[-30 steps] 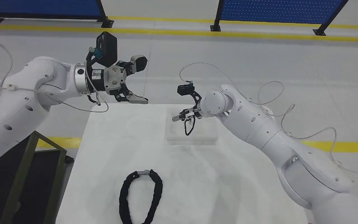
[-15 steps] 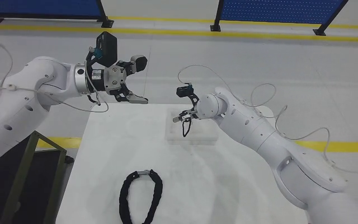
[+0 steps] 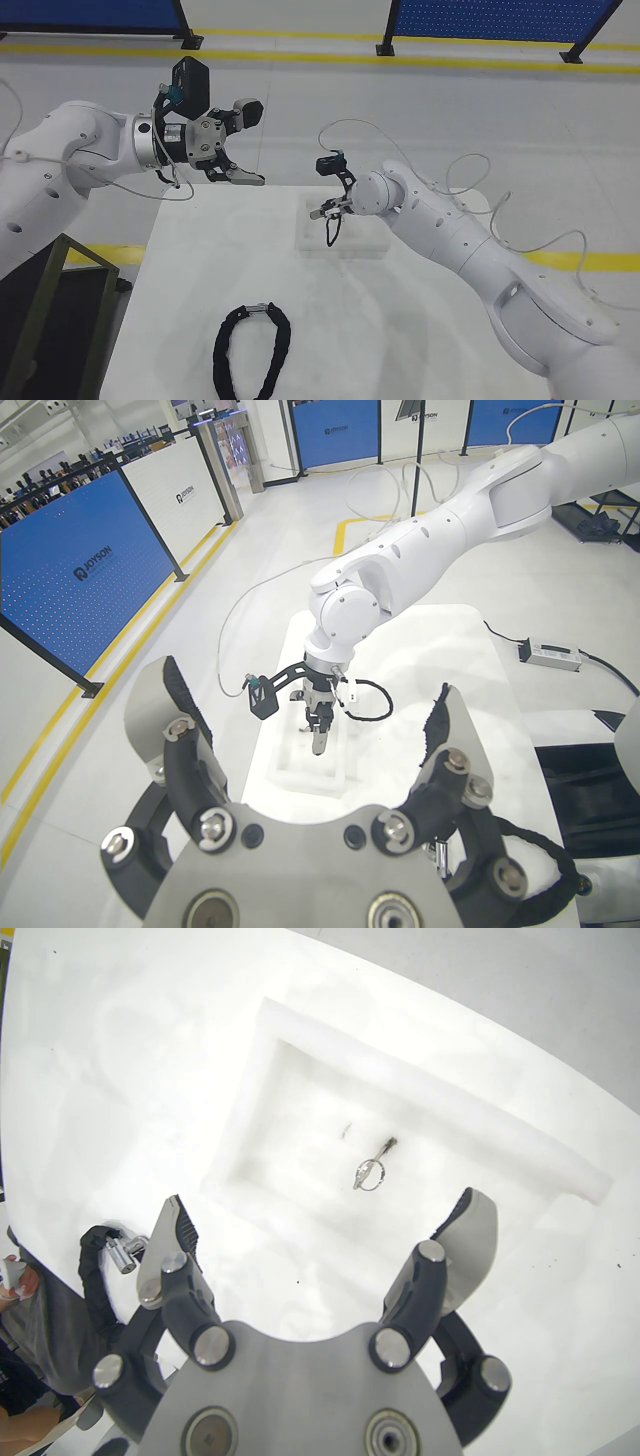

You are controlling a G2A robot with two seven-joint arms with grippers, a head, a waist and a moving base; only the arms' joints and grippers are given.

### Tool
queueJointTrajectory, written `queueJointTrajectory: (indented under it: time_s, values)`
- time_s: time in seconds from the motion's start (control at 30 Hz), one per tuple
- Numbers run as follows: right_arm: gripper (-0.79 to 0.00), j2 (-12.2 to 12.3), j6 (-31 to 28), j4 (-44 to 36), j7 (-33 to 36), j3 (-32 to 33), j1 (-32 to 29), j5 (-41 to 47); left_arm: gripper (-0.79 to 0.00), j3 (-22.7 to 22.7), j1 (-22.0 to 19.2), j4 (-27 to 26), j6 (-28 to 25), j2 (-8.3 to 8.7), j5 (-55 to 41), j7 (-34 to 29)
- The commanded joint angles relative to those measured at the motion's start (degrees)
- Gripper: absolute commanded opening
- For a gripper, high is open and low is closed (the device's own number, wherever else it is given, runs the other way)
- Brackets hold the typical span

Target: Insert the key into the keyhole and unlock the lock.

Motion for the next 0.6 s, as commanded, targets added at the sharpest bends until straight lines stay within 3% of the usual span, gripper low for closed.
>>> queueJointTrajectory:
  time_s: [0.0,0.57]
  values:
    - [0.0,-0.29,1.32,-0.37,0.39,0.18,-0.43,-0.26,0.0,0.0,0.0,0.0,0.0,0.0,0.0,0.0]
    - [0.0,-5.05,3.69,5.71,0.6,-0.33,-1.79,-5.32,0.0,0.0,0.0,0.0,0.0,0.0,0.0,0.0]
